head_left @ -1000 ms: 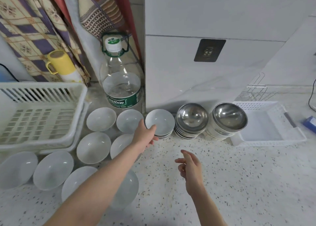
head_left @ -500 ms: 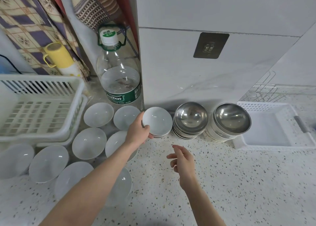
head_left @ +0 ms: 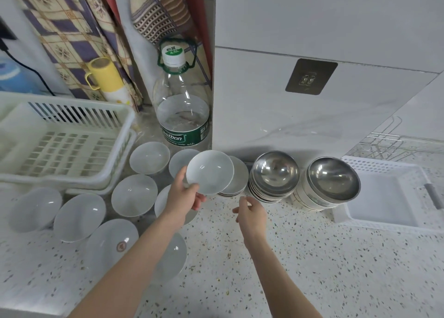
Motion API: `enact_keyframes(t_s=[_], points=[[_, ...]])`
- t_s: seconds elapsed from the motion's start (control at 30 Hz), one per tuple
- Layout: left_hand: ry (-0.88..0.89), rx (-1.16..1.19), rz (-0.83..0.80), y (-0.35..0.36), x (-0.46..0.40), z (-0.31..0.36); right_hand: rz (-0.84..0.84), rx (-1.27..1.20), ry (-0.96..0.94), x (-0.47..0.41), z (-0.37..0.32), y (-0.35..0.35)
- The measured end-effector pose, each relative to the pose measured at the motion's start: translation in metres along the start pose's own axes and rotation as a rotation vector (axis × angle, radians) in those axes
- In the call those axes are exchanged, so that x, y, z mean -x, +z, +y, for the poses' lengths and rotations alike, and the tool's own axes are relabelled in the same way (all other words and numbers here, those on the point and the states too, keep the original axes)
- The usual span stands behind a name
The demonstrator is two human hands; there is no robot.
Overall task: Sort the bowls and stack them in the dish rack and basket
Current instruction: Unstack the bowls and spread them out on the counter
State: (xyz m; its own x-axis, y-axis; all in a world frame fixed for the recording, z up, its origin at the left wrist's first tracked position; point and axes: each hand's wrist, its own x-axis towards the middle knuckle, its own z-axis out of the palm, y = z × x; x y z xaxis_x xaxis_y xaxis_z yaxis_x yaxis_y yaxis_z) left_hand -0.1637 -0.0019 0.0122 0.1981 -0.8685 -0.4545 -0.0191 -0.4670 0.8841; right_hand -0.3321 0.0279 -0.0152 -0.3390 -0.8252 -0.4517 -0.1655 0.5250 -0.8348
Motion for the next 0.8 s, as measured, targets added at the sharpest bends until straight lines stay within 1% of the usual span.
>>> enact_keyframes(t_s=[0.13,0.23,0.4,0.6,0.8], points=[[-0.045,0.151,0.042,-0.018,0.012,-0.008,0.029,-0.006,0.002,-0.009,-0.012,0.017],[-0.077,0.220,0.054,-0.032,0.020,-0.013,0.054,0.030,0.002,-0.015,-0.019,0.028],[-0.104,0.230,0.059,-0.056,0.035,-0.022,0.116,0.111,0.081,-0.025,-0.025,0.040],[-0.146,0.258,0.061,-0.074,0.050,-0.032,0.131,0.091,0.147,-0.028,-0.029,0.044],[-0.163,0.274,0.053,-0.088,0.058,-0.034,0.153,0.082,0.170,-0.029,-0.035,0.046]])
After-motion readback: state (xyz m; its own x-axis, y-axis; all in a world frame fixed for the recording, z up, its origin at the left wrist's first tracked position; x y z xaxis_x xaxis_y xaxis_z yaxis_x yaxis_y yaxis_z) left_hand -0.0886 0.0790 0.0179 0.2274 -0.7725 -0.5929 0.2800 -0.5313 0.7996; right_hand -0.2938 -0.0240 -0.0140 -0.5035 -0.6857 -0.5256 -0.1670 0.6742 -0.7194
